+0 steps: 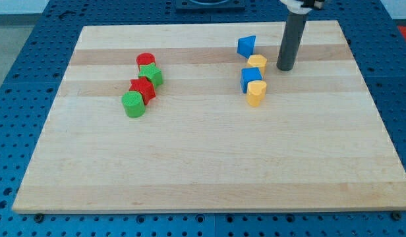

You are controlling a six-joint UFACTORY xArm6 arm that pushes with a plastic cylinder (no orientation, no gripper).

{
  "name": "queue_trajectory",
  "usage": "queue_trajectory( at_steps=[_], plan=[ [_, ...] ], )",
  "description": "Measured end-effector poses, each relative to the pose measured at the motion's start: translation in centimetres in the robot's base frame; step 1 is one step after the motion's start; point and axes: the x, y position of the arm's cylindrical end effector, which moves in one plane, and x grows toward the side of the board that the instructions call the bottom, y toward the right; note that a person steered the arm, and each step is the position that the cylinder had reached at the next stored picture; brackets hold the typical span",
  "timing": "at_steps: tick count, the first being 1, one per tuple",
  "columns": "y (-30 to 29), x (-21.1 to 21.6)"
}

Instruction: Move your arm closer to the blue triangle

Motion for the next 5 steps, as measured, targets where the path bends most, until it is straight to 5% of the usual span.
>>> queue_trajectory(
  at_steps=[3, 5],
  plan=[
    [-1.3, -0.4],
    [4.1, -8.3]
  ],
)
